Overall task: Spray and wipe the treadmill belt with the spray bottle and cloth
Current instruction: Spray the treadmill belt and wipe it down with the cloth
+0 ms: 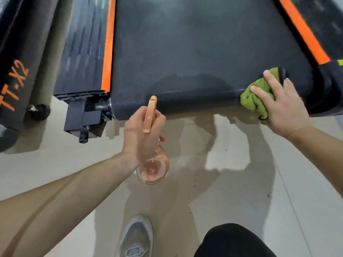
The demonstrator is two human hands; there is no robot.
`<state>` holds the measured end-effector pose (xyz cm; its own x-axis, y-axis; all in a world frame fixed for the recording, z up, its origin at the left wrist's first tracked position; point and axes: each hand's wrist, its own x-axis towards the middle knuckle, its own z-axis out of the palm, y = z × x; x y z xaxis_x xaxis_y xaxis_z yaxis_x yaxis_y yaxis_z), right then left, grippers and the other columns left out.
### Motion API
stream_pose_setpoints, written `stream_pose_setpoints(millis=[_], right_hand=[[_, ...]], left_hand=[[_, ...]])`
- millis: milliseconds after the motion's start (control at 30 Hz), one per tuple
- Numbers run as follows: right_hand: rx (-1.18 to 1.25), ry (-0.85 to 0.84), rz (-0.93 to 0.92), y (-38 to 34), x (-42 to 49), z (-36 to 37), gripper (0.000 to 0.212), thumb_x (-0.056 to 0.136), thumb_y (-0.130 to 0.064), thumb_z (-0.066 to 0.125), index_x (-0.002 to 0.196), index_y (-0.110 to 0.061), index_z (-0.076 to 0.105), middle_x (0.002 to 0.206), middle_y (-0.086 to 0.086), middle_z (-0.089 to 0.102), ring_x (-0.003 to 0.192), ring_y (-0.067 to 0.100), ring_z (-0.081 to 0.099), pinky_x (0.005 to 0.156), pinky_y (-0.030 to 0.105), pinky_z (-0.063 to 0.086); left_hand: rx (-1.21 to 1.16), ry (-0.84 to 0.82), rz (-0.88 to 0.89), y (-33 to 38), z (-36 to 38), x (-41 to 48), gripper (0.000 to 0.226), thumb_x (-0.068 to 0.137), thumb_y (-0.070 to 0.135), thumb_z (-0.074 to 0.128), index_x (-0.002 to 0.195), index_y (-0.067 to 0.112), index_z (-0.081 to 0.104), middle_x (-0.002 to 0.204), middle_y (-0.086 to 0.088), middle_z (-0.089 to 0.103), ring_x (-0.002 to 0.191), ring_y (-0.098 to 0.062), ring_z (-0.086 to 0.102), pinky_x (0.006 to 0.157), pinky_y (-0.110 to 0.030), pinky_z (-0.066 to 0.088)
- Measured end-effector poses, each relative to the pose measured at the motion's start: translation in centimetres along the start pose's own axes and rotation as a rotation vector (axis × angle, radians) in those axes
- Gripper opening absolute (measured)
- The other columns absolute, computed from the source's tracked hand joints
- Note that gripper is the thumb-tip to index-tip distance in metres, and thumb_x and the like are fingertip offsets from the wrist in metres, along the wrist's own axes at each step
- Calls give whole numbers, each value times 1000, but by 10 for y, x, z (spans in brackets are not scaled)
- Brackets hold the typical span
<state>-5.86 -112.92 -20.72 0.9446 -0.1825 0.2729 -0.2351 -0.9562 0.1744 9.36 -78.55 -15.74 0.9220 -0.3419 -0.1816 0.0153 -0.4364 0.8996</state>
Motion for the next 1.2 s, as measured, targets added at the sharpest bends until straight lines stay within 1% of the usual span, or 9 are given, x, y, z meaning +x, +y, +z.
stream_pose_setpoints(millis=[167,233,367,500,633,733,900,1033,1200], right_hand=[[116,131,105,-80,36,3,60,81,-15,68,138,-10,51,155,22,43,127,58,46,116,62,28],[142,210,-25,-123,57,6,47,88,-19,60,135,-13,59,149,21,51,126,55,51,116,59,32],[177,190,-193,-148,71,4,46,92,-25,52,136,-22,63,149,14,54,126,47,55,113,55,38],[138,143,45,-62,27,7,60,85,-42,52,142,-25,55,157,10,44,132,45,49,115,53,32],[212,147,356,0,-8,8,51,89,-35,60,137,-19,54,158,13,42,117,48,51,111,55,35],[294,151,544,-38,18,-3,46,89,-39,56,127,-14,61,151,12,50,122,49,50,115,58,30],[341,81,175,-175,91,-21,56,81,-51,54,123,-16,68,138,14,61,124,47,54,116,54,32],[303,-10,-76,-212,108,-21,63,84,-56,63,136,-21,62,145,13,56,130,47,50,117,54,30],[294,108,55,-130,80,-12,54,76,-49,64,125,-25,65,143,5,59,123,40,56,110,50,38]], left_hand=[[-23,-28,68,33,30,5,21,89,31,65,89,11,62,93,-17,67,47,-24,67,63,-49,57],[-89,-9,84,48,35,9,7,83,31,64,81,25,64,84,-8,66,46,-23,65,64,-54,58],[-118,66,171,77,43,25,20,83,25,65,66,35,61,77,5,64,56,-13,62,68,-57,60],[-114,36,164,86,55,30,18,82,24,65,66,32,60,91,-9,64,64,-42,71,44,-28,49],[-120,-8,156,86,59,32,16,82,20,66,69,27,61,89,-10,63,49,-30,68,44,-23,43],[-115,-16,214,89,51,35,10,83,21,65,74,23,62,89,-8,62,58,-33,67,44,-25,49],[-21,12,321,105,17,46,24,86,24,67,75,45,71,80,7,63,67,-23,66,57,-33,60],[239,26,350,98,-13,61,11,91,23,70,93,12,74,82,4,68,81,-24,69,75,-44,62],[82,2,229,85,-22,63,15,95,11,69,102,-2,67,93,-10,64,51,-26,69,49,-30,54]])
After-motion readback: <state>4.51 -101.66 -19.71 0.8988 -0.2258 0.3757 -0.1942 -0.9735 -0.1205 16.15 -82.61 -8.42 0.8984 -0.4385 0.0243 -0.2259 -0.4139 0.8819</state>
